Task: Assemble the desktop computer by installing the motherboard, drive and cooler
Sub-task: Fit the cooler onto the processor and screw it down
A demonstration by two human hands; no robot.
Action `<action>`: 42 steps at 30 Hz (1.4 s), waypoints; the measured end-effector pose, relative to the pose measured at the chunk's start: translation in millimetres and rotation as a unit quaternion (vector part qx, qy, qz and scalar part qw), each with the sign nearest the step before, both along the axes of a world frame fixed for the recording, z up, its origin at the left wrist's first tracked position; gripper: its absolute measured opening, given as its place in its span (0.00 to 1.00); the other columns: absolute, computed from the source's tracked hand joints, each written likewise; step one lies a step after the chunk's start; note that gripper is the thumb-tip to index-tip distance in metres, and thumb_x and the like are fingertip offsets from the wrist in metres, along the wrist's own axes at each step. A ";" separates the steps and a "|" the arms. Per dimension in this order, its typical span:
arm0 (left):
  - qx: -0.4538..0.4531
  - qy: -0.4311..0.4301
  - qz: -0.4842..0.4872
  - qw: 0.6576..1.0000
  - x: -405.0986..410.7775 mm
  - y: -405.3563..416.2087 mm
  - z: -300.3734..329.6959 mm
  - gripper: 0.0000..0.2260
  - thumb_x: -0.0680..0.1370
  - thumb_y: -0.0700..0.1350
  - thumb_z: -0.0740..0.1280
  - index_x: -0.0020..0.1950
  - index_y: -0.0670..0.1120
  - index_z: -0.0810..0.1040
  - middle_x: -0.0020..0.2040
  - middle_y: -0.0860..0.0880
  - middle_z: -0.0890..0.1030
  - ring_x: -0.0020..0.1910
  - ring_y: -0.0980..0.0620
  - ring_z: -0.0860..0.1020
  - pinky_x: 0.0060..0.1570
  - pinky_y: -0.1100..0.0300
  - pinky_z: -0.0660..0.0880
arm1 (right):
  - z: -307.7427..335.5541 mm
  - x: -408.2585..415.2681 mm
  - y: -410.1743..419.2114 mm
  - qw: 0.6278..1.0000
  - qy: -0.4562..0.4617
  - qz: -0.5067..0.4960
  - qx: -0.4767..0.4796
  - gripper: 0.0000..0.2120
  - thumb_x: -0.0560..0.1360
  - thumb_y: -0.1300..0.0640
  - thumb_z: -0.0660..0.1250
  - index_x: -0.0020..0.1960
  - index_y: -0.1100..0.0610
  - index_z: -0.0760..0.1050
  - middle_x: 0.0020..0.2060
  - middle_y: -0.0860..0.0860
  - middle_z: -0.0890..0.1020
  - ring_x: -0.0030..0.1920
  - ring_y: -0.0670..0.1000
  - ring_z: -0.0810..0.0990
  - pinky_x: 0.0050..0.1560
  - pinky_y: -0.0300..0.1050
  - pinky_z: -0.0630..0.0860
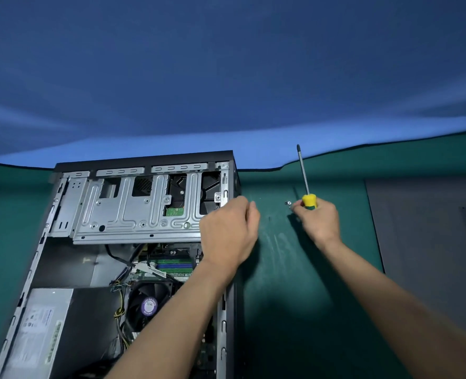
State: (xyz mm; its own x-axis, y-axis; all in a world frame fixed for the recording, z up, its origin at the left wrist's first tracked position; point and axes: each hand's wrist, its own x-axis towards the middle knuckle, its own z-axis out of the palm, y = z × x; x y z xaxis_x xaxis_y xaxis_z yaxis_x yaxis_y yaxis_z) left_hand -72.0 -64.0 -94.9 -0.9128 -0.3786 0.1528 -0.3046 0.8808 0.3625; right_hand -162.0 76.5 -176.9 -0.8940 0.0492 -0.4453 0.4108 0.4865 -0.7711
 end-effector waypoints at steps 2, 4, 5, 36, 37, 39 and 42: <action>0.003 -0.022 -0.001 1.000 2.7 2.1 2.3 0.11 0.79 0.49 0.58 0.39 0.47 0.72 0.33 0.48 0.79 0.31 0.43 0.76 0.31 0.57 0.63 | 23.9 9.3 1.3 0.996 -0.001 0.003 -0.088 0.08 0.71 0.61 0.70 0.34 0.55 0.77 0.25 0.49 0.74 0.26 0.49 0.69 0.30 0.40 0.67; 0.006 -0.043 0.002 0.999 4.1 4.4 6.6 0.10 0.80 0.50 0.54 0.48 0.48 0.73 0.40 0.49 0.80 0.38 0.43 0.78 0.36 0.53 0.68 | 49.0 17.8 2.8 0.988 0.004 0.037 -0.147 0.07 0.70 0.63 0.71 0.34 0.56 0.78 0.20 0.47 0.71 0.21 0.47 0.66 0.24 0.35 0.64; 0.016 -0.050 0.003 0.999 3.7 6.3 10.0 0.11 0.81 0.51 0.52 0.48 0.49 0.72 0.42 0.49 0.80 0.40 0.43 0.78 0.38 0.53 0.68 | 60.1 21.5 3.8 0.984 0.007 0.059 -0.169 0.08 0.70 0.64 0.71 0.33 0.56 0.78 0.19 0.48 0.70 0.20 0.47 0.65 0.22 0.34 0.64; 0.827 0.190 0.257 0.462 45.8 -17.6 60.9 0.10 0.81 0.41 0.58 0.45 0.39 0.76 0.38 0.42 0.83 0.35 0.49 0.83 0.34 0.59 0.81 | 132.5 63.9 15.9 0.893 0.194 0.404 0.037 0.12 0.71 0.36 0.65 0.54 0.32 0.70 0.45 0.38 0.81 0.43 0.46 0.77 0.43 0.44 0.73; 0.833 0.194 0.259 0.449 47.9 -20.2 61.0 0.10 0.81 0.41 0.57 0.47 0.38 0.76 0.40 0.42 0.84 0.38 0.48 0.84 0.36 0.56 0.81 | 135.3 64.5 16.5 0.887 0.204 0.410 0.057 0.14 0.71 0.35 0.64 0.55 0.29 0.67 0.48 0.38 0.82 0.46 0.46 0.77 0.45 0.44 0.73; 0.840 0.200 0.260 0.433 51.5 -24.4 61.3 0.10 0.81 0.41 0.57 0.49 0.38 0.76 0.43 0.41 0.84 0.41 0.46 0.84 0.38 0.55 0.80 | 136.3 65.4 17.6 0.885 0.210 0.411 0.066 0.14 0.70 0.34 0.64 0.54 0.27 0.67 0.51 0.37 0.82 0.53 0.46 0.77 0.49 0.46 0.73; 0.845 0.210 0.259 0.418 54.7 -26.8 61.4 0.11 0.81 0.40 0.56 0.47 0.38 0.76 0.43 0.40 0.84 0.42 0.45 0.84 0.41 0.52 0.78 | 134.0 64.3 19.5 0.881 0.216 0.413 0.083 0.12 0.70 0.35 0.64 0.53 0.29 0.71 0.50 0.38 0.82 0.55 0.47 0.78 0.48 0.46 0.73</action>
State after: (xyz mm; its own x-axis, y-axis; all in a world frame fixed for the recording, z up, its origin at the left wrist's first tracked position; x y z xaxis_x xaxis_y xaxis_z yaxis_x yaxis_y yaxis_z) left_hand -17.3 -90.8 -33.6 -0.6691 -0.4003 -0.6262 0.1082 -0.8860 0.4508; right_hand -97.6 96.0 -42.8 -0.7396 -0.6651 -0.1029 -0.4498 0.6023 -0.6595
